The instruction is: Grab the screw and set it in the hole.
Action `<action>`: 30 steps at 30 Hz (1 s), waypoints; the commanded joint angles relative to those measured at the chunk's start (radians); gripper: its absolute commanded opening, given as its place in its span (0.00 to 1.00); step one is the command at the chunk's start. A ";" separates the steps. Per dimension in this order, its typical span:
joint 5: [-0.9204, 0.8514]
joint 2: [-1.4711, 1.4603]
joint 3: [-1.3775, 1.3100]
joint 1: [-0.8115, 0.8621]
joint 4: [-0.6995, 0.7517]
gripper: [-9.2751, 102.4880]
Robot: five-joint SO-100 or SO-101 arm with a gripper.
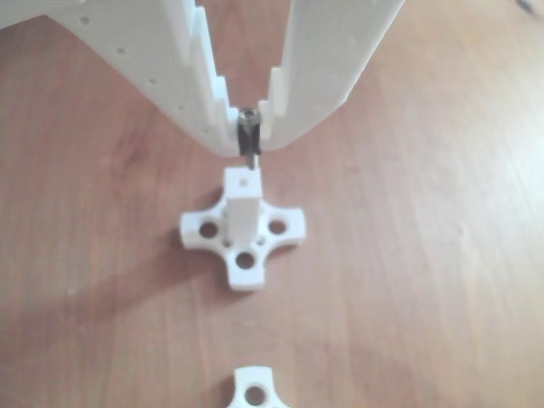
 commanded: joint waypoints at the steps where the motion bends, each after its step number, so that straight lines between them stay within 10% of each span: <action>1: 0.009 0.101 -0.029 -0.015 0.003 0.04; 30: 0.011 0.067 0.020 -0.032 -0.043 0.04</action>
